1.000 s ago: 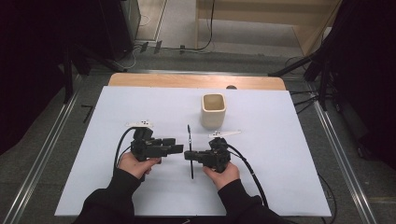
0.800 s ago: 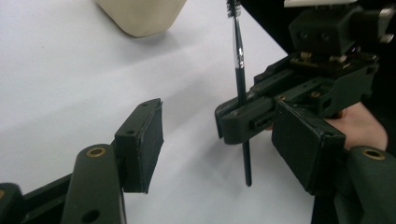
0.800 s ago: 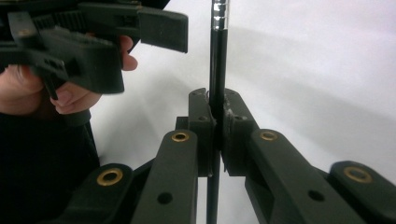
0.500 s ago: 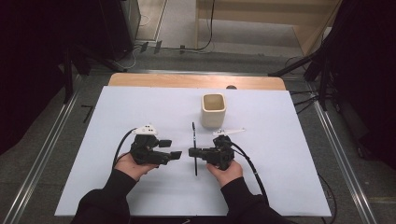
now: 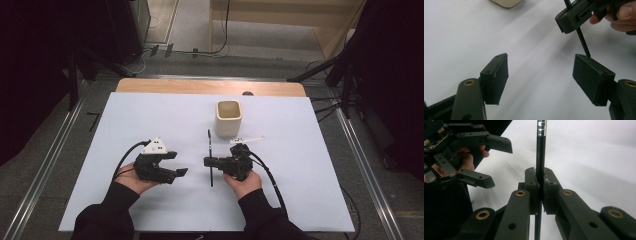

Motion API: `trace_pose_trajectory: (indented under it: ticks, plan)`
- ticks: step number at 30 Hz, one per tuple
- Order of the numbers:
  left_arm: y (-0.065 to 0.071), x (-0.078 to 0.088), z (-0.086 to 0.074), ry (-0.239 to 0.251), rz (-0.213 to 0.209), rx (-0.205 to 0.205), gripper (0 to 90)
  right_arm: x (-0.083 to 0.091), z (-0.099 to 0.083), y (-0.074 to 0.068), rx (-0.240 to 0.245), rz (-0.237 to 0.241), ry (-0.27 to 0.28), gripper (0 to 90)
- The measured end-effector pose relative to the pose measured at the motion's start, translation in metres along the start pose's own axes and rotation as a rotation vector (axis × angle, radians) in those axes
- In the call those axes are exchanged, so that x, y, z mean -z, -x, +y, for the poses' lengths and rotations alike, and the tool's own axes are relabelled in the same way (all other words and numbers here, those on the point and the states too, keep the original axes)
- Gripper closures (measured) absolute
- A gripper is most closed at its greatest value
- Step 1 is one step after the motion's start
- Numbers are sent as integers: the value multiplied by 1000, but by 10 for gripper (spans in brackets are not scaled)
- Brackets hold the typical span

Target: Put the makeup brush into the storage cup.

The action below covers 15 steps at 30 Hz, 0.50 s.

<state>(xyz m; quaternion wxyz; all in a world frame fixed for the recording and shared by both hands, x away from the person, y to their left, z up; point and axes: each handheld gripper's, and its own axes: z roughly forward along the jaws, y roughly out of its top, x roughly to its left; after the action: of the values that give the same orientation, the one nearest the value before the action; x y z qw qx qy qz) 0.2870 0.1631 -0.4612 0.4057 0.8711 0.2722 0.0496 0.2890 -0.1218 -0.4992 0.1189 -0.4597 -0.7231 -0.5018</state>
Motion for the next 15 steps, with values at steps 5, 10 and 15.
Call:
trace_pose_trajectory:
  ticks: [5, 10, 15]
  plan:
    - [-1, 5, -5, 2, 2, 9, 294, 1, 1, 1, 3, -5, 4, 860]
    - [-2, 8, -9, 3, 7, 18, 294, 2, 4, 0, 10, -7, 5, 859]
    - [-3, 13, -15, 7, 17, 36, 294, 4, 9, 0, 15, -9, 13, 860]
